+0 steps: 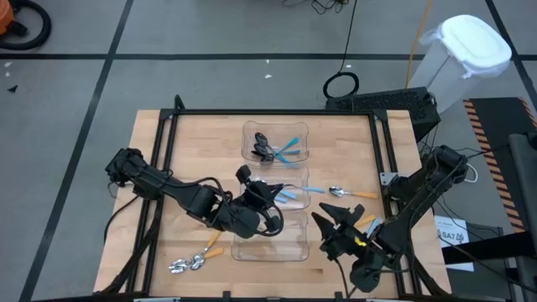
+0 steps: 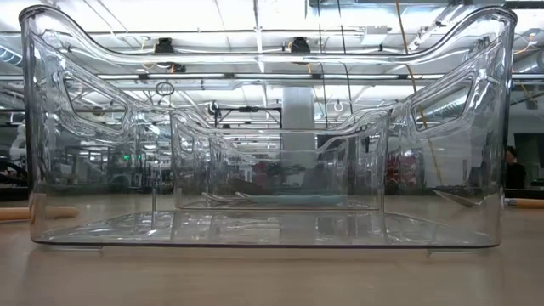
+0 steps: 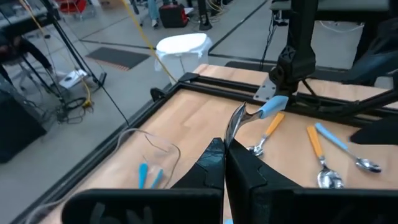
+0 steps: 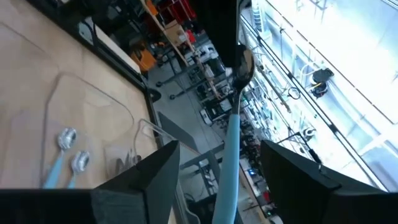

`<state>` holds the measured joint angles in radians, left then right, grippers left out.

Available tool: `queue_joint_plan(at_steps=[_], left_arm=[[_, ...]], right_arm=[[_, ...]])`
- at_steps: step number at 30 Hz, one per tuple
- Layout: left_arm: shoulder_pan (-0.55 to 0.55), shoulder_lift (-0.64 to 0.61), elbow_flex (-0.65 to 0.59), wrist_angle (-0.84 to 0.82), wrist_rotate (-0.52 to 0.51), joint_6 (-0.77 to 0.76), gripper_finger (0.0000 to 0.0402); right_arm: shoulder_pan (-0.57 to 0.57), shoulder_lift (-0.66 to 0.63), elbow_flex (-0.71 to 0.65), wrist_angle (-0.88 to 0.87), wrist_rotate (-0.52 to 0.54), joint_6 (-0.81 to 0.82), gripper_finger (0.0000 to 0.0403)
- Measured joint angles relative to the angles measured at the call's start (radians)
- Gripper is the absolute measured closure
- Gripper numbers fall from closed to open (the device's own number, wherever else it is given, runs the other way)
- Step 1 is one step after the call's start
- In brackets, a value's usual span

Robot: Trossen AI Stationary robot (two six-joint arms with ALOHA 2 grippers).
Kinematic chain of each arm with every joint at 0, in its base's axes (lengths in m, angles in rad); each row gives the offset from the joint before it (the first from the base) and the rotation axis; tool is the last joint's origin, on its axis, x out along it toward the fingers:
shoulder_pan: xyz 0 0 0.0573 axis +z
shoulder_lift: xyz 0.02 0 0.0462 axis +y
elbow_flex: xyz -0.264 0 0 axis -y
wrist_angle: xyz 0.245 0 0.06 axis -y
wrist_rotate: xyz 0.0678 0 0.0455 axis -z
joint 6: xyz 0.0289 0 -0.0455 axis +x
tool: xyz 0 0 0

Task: Sort silverware by color (type)
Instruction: Put the light blue spoon into the middle transparent bin

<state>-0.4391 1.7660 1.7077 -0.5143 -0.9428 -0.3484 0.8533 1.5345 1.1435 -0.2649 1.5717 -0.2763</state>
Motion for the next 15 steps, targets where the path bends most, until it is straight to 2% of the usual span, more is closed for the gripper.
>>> queue_joint_plan(at_steps=[15], left_arm=[[-0.070,0.000,0.000,-0.004,0.004,-0.059,0.0401]], right_arm=[[-0.024,0.018,0.000,-0.130,0.000,0.048,0.0209]])
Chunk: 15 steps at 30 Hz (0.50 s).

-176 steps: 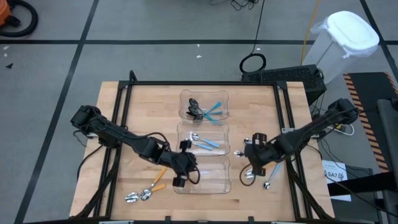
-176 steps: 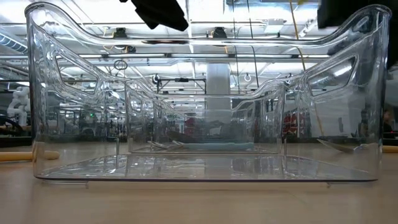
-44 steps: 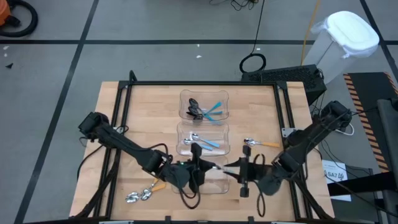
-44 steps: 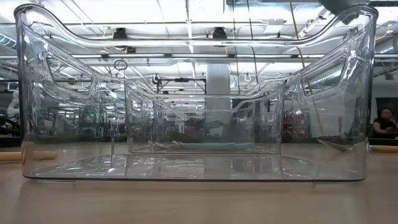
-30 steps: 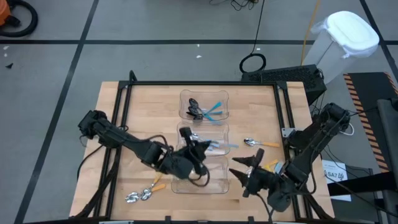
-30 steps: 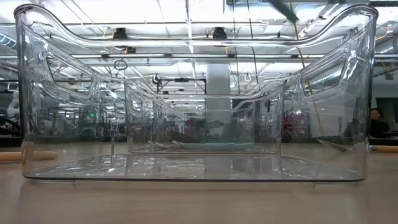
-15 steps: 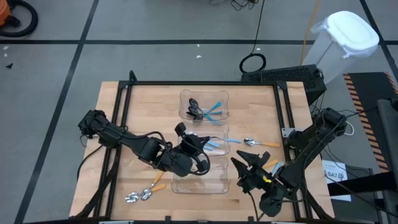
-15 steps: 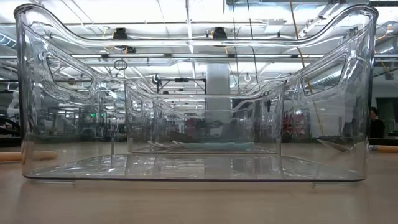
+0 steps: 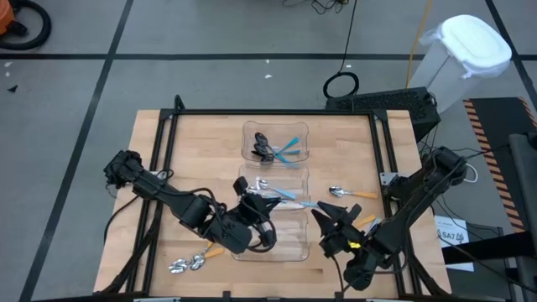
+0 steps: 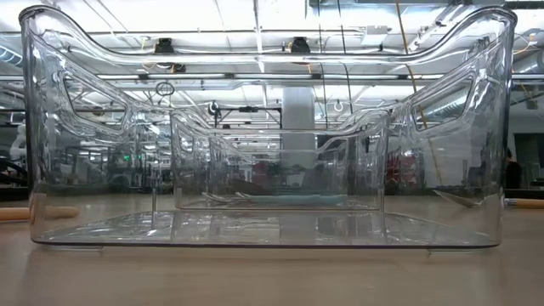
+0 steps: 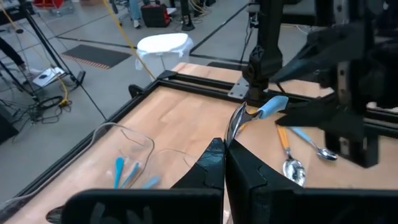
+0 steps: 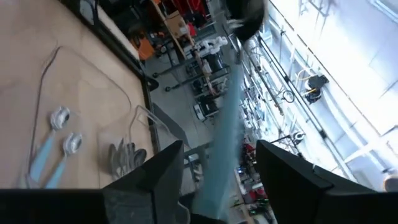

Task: Sort silverware by color (type)
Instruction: Put the light blue spoon into the middle transparent bin

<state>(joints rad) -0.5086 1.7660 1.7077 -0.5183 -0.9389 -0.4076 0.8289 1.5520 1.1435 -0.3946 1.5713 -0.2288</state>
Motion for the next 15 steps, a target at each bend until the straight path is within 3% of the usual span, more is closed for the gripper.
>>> queue_joint_plan(at_steps=[7,15], left_arm=[[-0.012,0.000,0.000,0.001,-0.001,-0.033,0.0401],[-0.013,0.000,0.000,-0.078,0.003,-0.107,0.0401]], right_arm=[[-0.027,0.085,0.000,0.001,0.002,-0.132,0.0209],[-0.084,0.123,0.000,0.027,-0.001,-0.142,0.0210]])
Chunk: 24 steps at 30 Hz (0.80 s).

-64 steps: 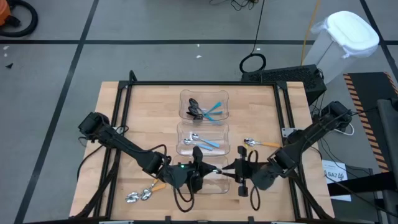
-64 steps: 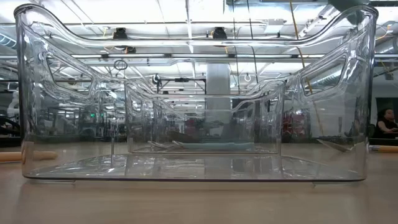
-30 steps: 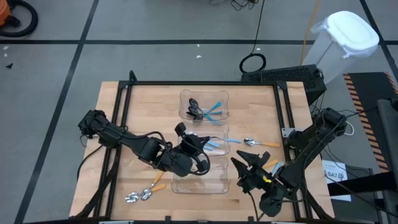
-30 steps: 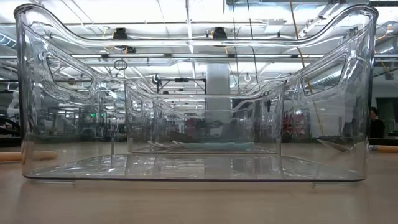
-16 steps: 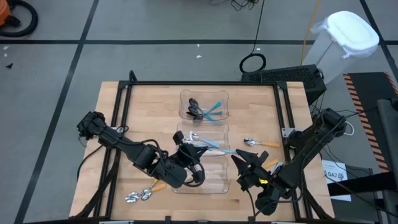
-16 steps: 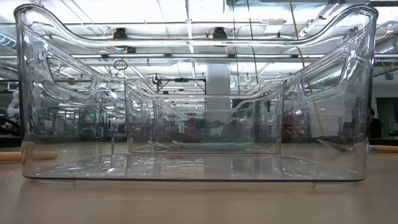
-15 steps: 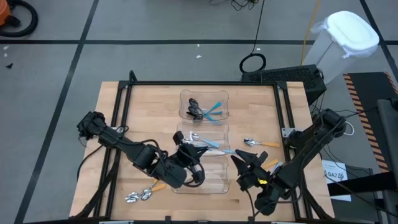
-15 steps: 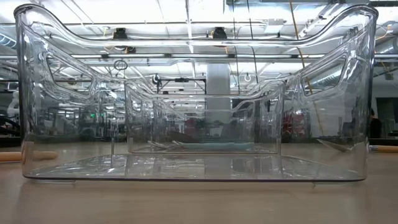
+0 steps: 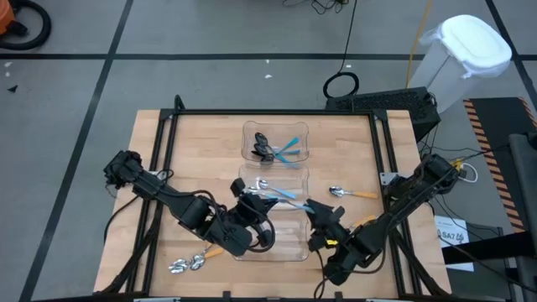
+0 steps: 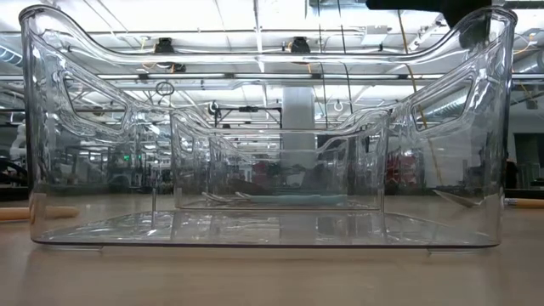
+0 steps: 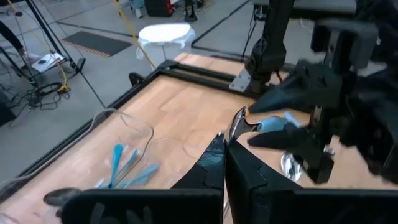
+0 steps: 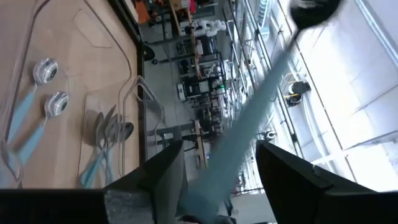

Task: Sort silverware by color (type)
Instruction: Put the light blue spoon into the middle transparent bin

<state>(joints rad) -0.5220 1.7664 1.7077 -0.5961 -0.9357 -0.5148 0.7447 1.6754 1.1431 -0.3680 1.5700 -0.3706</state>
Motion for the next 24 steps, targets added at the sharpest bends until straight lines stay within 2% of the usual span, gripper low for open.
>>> queue_joint_plan(at_steps=[6,18,24], left_arm=[[0.000,0.000,0.000,-0.090,0.024,-0.080,0.0401],[-0.002,0.000,-0.001,-0.133,0.084,-0.117,0.0401],[-0.001,0.001,-0.001,-0.159,0.093,-0.121,0.0401]], right_arm=[[-0.009,0.000,0.000,0.029,-0.002,0.000,0.0235],[-0.008,-0.004,0.000,0.121,0.031,-0.060,0.0348],[-0.009,-0.004,0.000,0.128,0.019,-0.056,0.0352]])
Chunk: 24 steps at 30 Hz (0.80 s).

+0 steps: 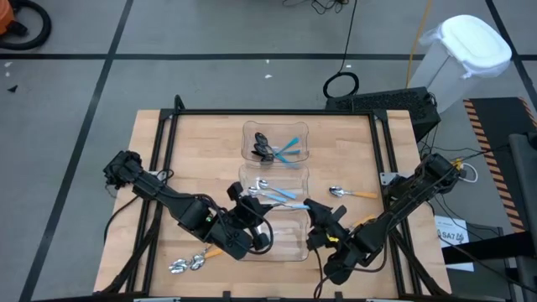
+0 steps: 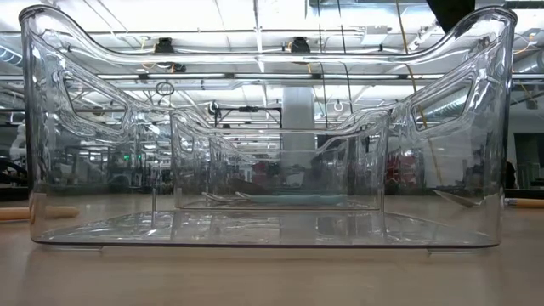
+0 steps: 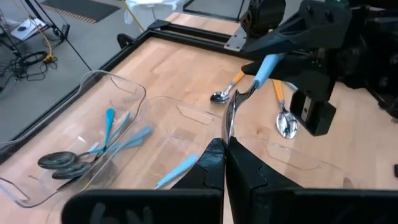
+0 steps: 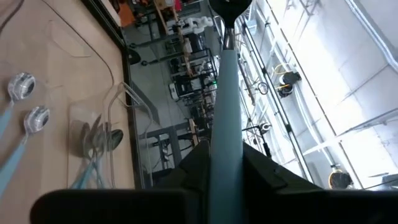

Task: Sort silverware by color (type)
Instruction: Put the light blue spoon into the middle transparent bin

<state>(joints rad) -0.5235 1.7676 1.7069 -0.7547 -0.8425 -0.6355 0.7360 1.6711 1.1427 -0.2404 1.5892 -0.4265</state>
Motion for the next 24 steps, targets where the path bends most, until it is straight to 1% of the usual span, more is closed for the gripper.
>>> queue_joint_plan(at_steps=[2,6,10,14,16,19,21,24], left_arm=[[0.000,0.000,0.000,-0.003,0.000,0.033,0.0400],[-0.008,0.000,0.000,-0.006,0.028,0.159,0.0394],[-0.025,0.000,0.000,-0.001,0.031,0.275,0.0356],[-0.052,0.000,0.000,0.000,0.027,0.369,0.0312],[-0.066,0.000,0.000,0.000,0.004,0.386,0.0298],[-0.088,0.000,0.000,-0.018,-0.046,0.401,0.0288],[-0.106,-0.001,0.000,-0.062,-0.061,0.401,0.0287],[-0.143,-0.002,0.000,-0.181,-0.057,0.390,0.0286]], right_arm=[[-0.002,0.000,0.000,0.014,-0.004,-0.001,0.0352],[-0.001,-0.010,0.000,0.045,-0.023,-0.004,0.0352],[0.004,-0.036,0.000,0.049,-0.048,0.033,0.0353],[0.018,-0.059,0.000,0.072,-0.044,0.049,0.0353],[0.024,-0.067,0.000,0.085,-0.046,0.060,0.0353],[0.025,-0.082,0.000,0.088,-0.092,0.091,0.0353],[0.025,-0.097,0.000,0.086,-0.124,0.126,0.0353],[0.022,-0.118,0.000,0.087,-0.204,0.181,0.0353]])
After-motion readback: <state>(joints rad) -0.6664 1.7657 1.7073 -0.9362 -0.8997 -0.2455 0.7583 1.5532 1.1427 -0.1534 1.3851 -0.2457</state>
